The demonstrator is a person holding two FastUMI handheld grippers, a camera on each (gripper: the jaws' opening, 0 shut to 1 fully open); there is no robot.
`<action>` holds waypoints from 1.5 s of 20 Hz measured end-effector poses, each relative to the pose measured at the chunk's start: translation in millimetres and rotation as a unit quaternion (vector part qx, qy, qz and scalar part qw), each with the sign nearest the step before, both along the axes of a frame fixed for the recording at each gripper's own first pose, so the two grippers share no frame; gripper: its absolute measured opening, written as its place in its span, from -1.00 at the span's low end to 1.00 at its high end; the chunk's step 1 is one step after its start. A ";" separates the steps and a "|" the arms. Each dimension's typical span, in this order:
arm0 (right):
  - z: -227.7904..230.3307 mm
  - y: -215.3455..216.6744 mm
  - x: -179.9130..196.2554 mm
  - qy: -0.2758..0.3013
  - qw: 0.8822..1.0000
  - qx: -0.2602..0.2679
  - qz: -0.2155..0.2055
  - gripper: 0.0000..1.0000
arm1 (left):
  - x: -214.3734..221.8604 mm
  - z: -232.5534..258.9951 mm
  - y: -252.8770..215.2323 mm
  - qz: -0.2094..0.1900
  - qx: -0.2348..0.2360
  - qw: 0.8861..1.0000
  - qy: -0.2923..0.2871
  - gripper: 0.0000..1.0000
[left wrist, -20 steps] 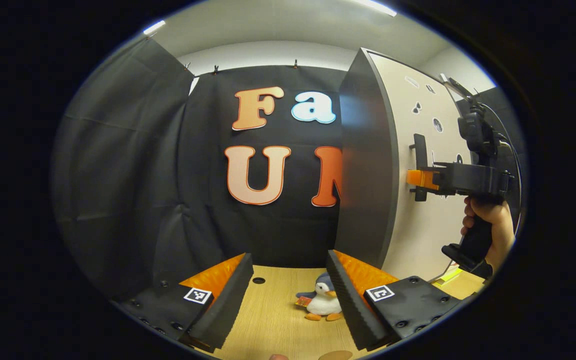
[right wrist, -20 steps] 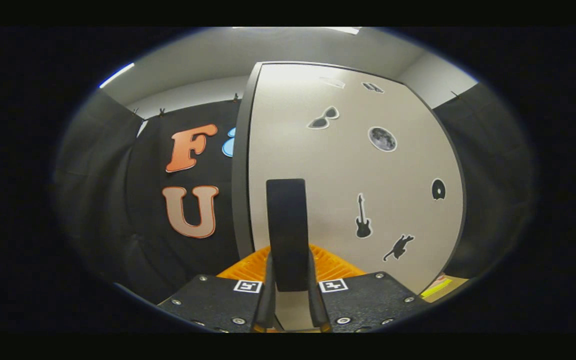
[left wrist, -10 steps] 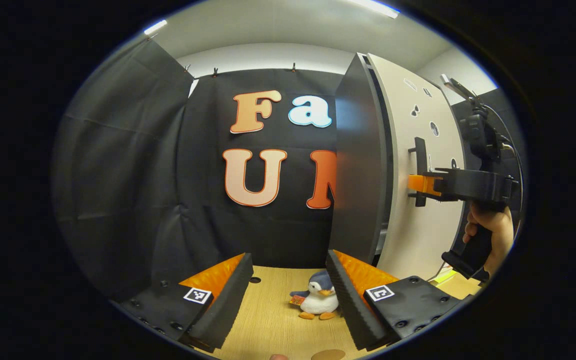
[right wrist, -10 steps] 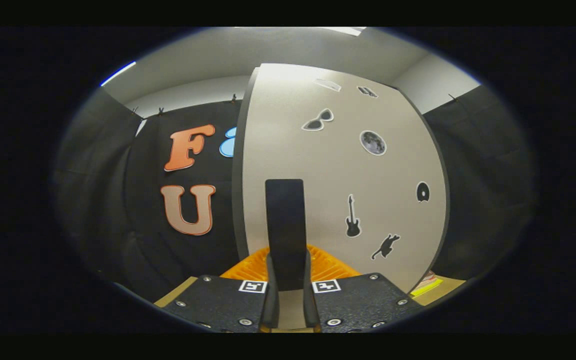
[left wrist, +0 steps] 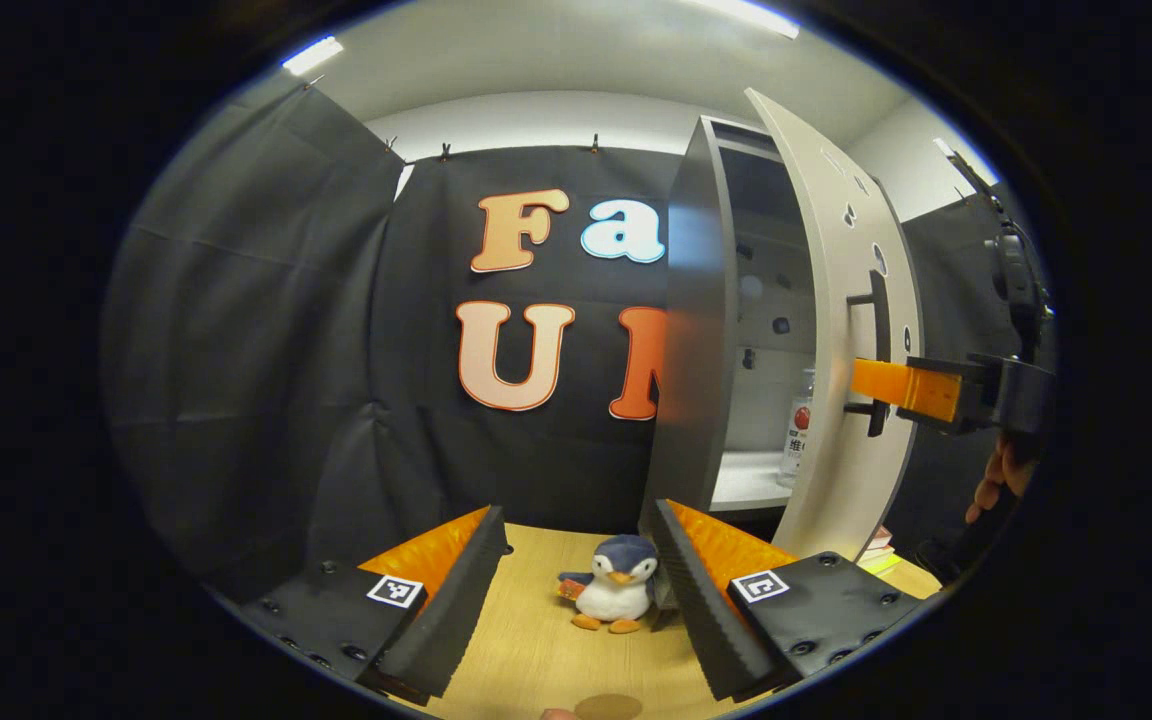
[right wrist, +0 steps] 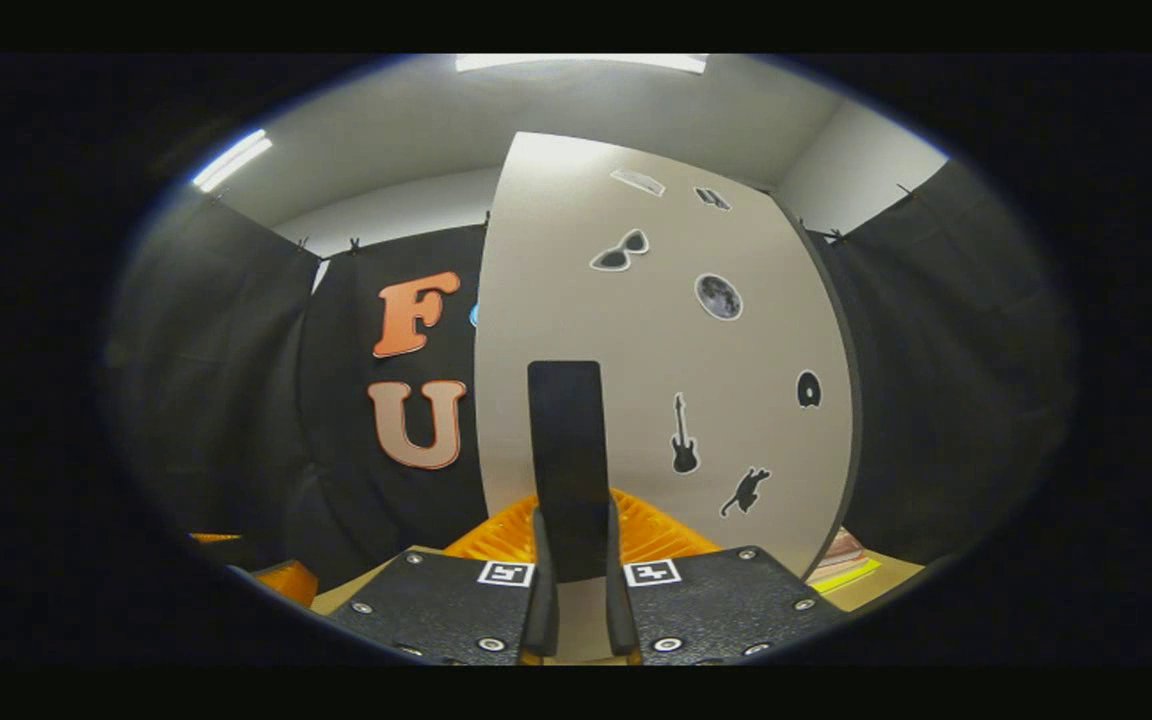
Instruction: Open the cabinet door with the right hand, grasp the bottle in the cabinet with the left hand and place it on the coaster, then close the cabinet door with the right hand.
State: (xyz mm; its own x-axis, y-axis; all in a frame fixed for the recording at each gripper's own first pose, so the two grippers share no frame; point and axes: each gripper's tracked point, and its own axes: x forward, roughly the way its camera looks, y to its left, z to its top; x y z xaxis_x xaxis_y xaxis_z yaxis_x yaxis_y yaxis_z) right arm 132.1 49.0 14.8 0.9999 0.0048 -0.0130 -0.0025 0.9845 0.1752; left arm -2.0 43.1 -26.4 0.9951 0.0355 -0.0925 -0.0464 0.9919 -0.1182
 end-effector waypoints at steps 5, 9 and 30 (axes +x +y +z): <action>0.5 -7.5 -11.8 0.000 1.000 0.009 0.018 -0.64 | -7.7 13.9 -30.0 -0.005 0.008 1.000 -0.013 0.93; 1.1 -17.0 -23.5 0.003 1.000 0.010 0.018 -0.67 | -11.1 16.8 -58.6 -0.019 0.004 1.000 -0.016 0.93; -5.8 -107.2 -55.2 0.007 0.996 -0.023 -0.082 -0.85 | -19.3 27.3 -206.7 -0.124 -0.016 0.992 -0.029 0.93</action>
State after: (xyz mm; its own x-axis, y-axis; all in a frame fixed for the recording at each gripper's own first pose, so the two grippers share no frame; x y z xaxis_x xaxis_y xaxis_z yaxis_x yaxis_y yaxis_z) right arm 76.9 -58.2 9.0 0.9869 -0.1593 -0.0242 0.1611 0.9786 0.1283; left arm -21.3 -163.6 0.9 0.9765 -0.2128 -0.0326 0.2061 0.9678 -0.1445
